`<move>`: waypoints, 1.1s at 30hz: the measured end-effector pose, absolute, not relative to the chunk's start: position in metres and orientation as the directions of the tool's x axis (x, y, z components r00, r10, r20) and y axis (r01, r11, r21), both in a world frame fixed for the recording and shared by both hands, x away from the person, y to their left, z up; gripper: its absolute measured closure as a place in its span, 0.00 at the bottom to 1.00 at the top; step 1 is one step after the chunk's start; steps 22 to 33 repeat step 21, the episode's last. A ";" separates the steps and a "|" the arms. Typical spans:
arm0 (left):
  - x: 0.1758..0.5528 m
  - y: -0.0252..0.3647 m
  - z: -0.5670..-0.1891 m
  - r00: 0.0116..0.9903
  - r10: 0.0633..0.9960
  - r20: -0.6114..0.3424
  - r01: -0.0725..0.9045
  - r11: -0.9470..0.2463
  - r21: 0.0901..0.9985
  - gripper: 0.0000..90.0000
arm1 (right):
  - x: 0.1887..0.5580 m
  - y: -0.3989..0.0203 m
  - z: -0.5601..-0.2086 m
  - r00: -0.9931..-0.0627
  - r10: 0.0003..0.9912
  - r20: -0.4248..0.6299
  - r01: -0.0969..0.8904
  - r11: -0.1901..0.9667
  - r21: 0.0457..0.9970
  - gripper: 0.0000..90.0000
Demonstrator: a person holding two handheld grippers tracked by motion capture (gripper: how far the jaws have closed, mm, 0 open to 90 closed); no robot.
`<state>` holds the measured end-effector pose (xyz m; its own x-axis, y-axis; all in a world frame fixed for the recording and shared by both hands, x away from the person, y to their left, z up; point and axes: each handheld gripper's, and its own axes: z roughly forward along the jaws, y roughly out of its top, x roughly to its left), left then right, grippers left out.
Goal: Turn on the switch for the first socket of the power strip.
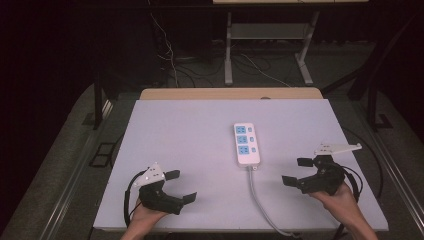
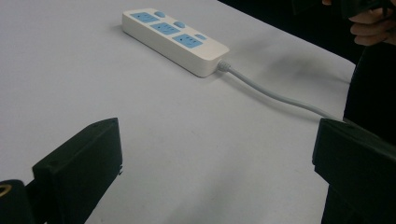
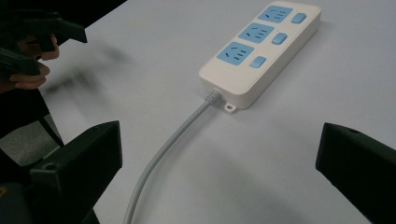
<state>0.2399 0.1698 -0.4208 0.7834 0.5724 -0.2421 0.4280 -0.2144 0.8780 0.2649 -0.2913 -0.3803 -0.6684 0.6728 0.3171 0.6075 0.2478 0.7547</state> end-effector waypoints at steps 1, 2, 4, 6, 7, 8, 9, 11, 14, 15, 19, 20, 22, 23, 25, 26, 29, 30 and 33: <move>0.240 0.170 -0.421 0.783 0.573 -0.242 0.428 -0.215 0.878 0.00 | 0.262 -0.293 -0.382 -0.668 0.672 0.320 0.608 0.245 0.755 0.00; 0.240 0.170 -0.421 0.783 0.573 -0.242 0.429 -0.216 0.877 0.00 | 0.260 -0.294 -0.383 -0.668 0.671 0.321 0.607 0.242 0.757 0.00; 0.240 0.170 -0.421 0.783 0.573 -0.242 0.430 -0.217 0.877 0.00 | 0.255 -0.297 -0.386 -0.666 0.671 0.325 0.605 0.231 0.762 0.00; 0.240 0.170 -0.421 0.783 0.573 -0.242 0.430 -0.218 0.876 0.00 | 0.251 -0.299 -0.390 -0.663 0.672 0.329 0.607 0.226 0.762 0.00; 0.240 0.170 -0.421 0.783 0.573 -0.242 0.431 -0.219 0.875 0.00 | 0.249 -0.300 -0.392 -0.662 0.674 0.329 0.607 0.224 0.762 0.00; 0.240 0.170 -0.421 0.783 0.573 -0.242 0.431 -0.219 0.875 0.00 | 0.247 -0.300 -0.395 -0.659 0.676 0.329 0.608 0.221 0.762 0.00; 0.240 0.170 -0.421 0.782 0.573 -0.243 0.432 -0.220 0.874 0.00 | 0.246 -0.301 -0.397 -0.657 0.677 0.331 0.609 0.218 0.762 0.00; 0.240 0.170 -0.421 0.782 0.574 -0.242 0.433 -0.222 0.873 0.00 | 0.242 -0.303 -0.402 -0.653 0.679 0.337 0.611 0.209 0.763 0.00; 0.241 0.170 -0.421 0.782 0.575 -0.241 0.434 -0.225 0.872 0.00 | 0.239 -0.304 -0.410 -0.645 0.684 0.340 0.617 0.203 0.761 0.00; 0.241 0.170 -0.421 0.782 0.574 -0.241 0.434 -0.226 0.872 0.00 | 0.238 -0.304 -0.412 -0.642 0.686 0.342 0.620 0.202 0.758 0.00; 0.241 0.170 -0.422 0.782 0.575 -0.241 0.436 -0.228 0.870 0.00 | 0.237 -0.304 -0.421 -0.637 0.688 0.346 0.624 0.197 0.756 0.00; 0.241 0.170 -0.422 0.782 0.575 -0.241 0.437 -0.228 0.870 0.00 | 0.237 -0.304 -0.422 -0.637 0.688 0.347 0.626 0.200 0.753 0.00; 0.241 0.170 -0.422 0.782 0.575 -0.241 0.437 -0.228 0.870 0.00 | 0.237 -0.304 -0.422 -0.637 0.688 0.347 0.626 0.200 0.753 0.00; 0.241 0.170 -0.422 0.782 0.575 -0.241 0.437 -0.228 0.870 0.00 | 0.237 -0.304 -0.422 -0.637 0.688 0.347 0.626 0.200 0.753 0.00; 0.241 0.170 -0.422 0.782 0.575 -0.241 0.437 -0.228 0.870 0.00 | 0.237 -0.304 -0.422 -0.637 0.688 0.347 0.626 0.200 0.753 0.00; 0.241 0.170 -0.422 0.782 0.575 -0.241 0.437 -0.228 0.870 0.00 | 0.237 -0.304 -0.422 -0.637 0.688 0.347 0.626 0.200 0.753 0.00; 0.241 0.170 -0.422 0.782 0.575 -0.241 0.437 -0.228 0.870 0.00 | 0.237 -0.304 -0.422 -0.637 0.688 0.347 0.626 0.200 0.753 0.00; 0.241 0.170 -0.422 0.782 0.575 -0.241 0.437 -0.228 0.870 0.00 | 0.237 -0.304 -0.422 -0.637 0.688 0.347 0.626 0.200 0.753 0.00; 0.241 0.170 -0.422 0.782 0.575 -0.241 0.437 -0.228 0.870 0.00 | 0.237 -0.304 -0.422 -0.637 0.688 0.347 0.626 0.200 0.753 0.00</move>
